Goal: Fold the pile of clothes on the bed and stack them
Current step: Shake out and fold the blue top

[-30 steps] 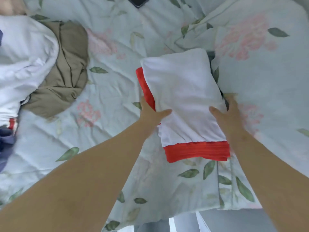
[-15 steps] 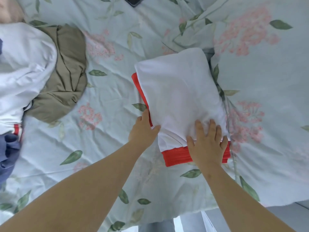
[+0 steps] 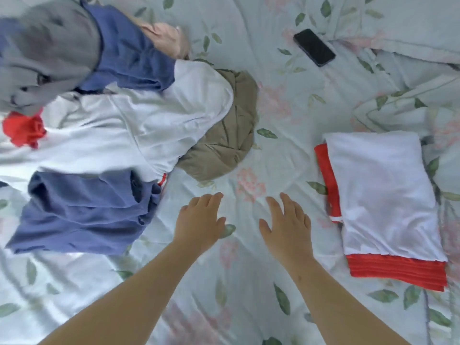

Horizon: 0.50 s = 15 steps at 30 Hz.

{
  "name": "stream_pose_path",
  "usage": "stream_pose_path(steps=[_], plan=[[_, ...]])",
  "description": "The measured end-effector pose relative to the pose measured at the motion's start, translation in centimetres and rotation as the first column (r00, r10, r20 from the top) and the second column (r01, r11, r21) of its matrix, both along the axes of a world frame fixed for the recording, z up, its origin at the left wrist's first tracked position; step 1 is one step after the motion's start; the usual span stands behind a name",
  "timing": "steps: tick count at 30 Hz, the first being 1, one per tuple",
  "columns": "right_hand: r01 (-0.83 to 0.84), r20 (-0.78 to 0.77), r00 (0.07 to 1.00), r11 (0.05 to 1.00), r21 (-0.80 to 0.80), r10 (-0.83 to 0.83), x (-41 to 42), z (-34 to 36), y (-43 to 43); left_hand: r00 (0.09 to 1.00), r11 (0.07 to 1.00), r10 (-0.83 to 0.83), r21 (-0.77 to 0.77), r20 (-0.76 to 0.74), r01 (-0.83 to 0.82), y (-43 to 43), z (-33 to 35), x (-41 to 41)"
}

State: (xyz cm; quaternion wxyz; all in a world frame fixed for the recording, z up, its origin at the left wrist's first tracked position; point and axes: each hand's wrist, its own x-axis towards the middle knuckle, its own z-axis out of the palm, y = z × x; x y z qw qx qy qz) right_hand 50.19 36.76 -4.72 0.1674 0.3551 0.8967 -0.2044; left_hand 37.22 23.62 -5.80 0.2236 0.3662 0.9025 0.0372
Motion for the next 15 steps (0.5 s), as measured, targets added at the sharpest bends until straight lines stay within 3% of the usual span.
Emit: stream_pose_path(steps=[5, 10, 12, 15], plan=[[-0.100, 0.003, 0.995, 0.993, -0.058, 0.100, -7.8, -0.1, -8.9, 0.996, 0.997, 0.067, -0.040, -0.054, -0.069, -11.1, 1.0, -5.6], [-0.097, 0.011, 0.995, 0.992, -0.085, 0.098, -13.3, -0.8, -15.0, 0.972, 0.998, 0.035, 0.064, -0.230, -0.021, -19.1, 0.9, -9.9], [-0.111, 0.016, 0.993, 0.991, -0.072, 0.113, -14.7, -1.0, -16.7, 0.968, 0.999, 0.037, -0.001, -0.250, -0.038, -21.6, 0.0, -11.3], [-0.118, 0.027, 0.992, 0.991, -0.062, 0.120, -15.5, -1.0, -18.5, 0.987, 0.968, 0.030, -0.239, -0.161, -0.069, -24.6, -2.1, -12.6]])
